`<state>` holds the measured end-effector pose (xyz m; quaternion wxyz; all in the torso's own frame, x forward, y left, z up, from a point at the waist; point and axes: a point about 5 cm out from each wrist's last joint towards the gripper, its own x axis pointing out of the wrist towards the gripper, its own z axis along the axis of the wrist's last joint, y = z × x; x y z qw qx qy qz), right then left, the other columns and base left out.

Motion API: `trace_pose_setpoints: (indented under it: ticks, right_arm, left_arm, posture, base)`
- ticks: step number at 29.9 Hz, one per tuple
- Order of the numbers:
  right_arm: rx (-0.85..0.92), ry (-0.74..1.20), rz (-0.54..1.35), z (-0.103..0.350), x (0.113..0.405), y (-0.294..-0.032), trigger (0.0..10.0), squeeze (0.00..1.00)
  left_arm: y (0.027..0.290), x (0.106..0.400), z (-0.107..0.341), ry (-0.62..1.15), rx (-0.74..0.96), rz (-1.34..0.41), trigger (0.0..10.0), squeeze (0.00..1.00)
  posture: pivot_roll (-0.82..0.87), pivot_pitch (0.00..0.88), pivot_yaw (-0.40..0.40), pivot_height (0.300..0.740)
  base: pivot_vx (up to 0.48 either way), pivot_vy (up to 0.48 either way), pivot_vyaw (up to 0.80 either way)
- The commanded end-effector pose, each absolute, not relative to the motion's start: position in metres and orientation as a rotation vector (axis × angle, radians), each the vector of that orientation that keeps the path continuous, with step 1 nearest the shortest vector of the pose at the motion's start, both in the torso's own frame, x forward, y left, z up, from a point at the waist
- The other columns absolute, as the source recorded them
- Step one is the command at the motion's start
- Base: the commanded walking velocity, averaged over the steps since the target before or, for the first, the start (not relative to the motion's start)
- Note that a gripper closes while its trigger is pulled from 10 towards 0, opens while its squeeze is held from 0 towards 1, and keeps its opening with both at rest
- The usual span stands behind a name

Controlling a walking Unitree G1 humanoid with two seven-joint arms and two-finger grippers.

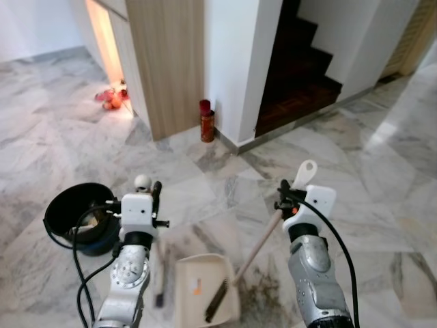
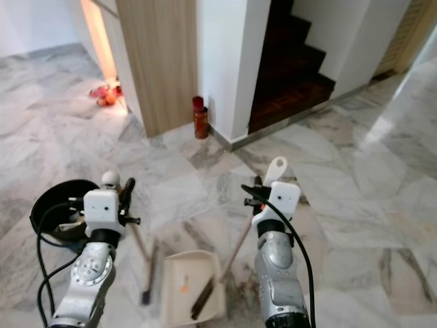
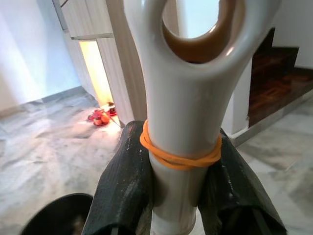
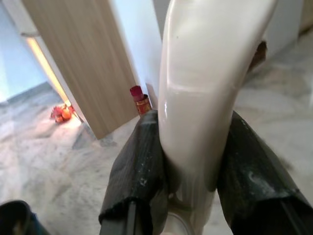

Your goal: Sweep floor

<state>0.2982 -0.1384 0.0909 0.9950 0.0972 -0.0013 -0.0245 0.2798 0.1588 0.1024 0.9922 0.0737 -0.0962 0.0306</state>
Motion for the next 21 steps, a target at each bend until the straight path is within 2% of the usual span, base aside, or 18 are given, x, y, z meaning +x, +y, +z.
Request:
trace_pose_setpoints:
  ticks: [1, 12, 18, 21]
  right_arm:
    - [0.209, -0.049, -0.062, 0.1008, 0.301, -0.142, 10.0, 0.0]
    - [0.212, -0.051, -0.051, 0.1013, 0.3017, -0.1394, 10.0, 0.0]
    - [0.21, -0.053, -0.047, 0.1013, 0.3023, -0.1386, 10.0, 0.0]
    - [0.209, -0.061, -0.041, 0.1024, 0.3027, -0.1376, 10.0, 0.0]
  left_arm:
    - [0.1514, 0.2817, 0.114, -0.246, 0.137, 0.045, 10.0, 0.0]
    - [0.1512, 0.2819, 0.1144, -0.248, 0.138, 0.039, 10.0, 0.0]
    - [0.1515, 0.282, 0.1149, -0.252, 0.142, 0.035, 10.0, 0.0]
    - [0.1515, 0.2823, 0.1153, -0.253, 0.145, 0.03, 10.0, 0.0]
  posture:
    - [0.03, 0.0, 0.011, 0.74]
    - [0.03, 0.0, 0.014, 0.74]
    - [0.03, 0.0, 0.018, 0.74]
    - [0.03, 0.0, 0.019, 0.74]
  base:
    - [0.0, 0.356, 0.0]
    - [0.0, 0.348, 0.0]
    - [0.0, 0.0, 0.0]
    - [0.0, 0.0, 0.62]
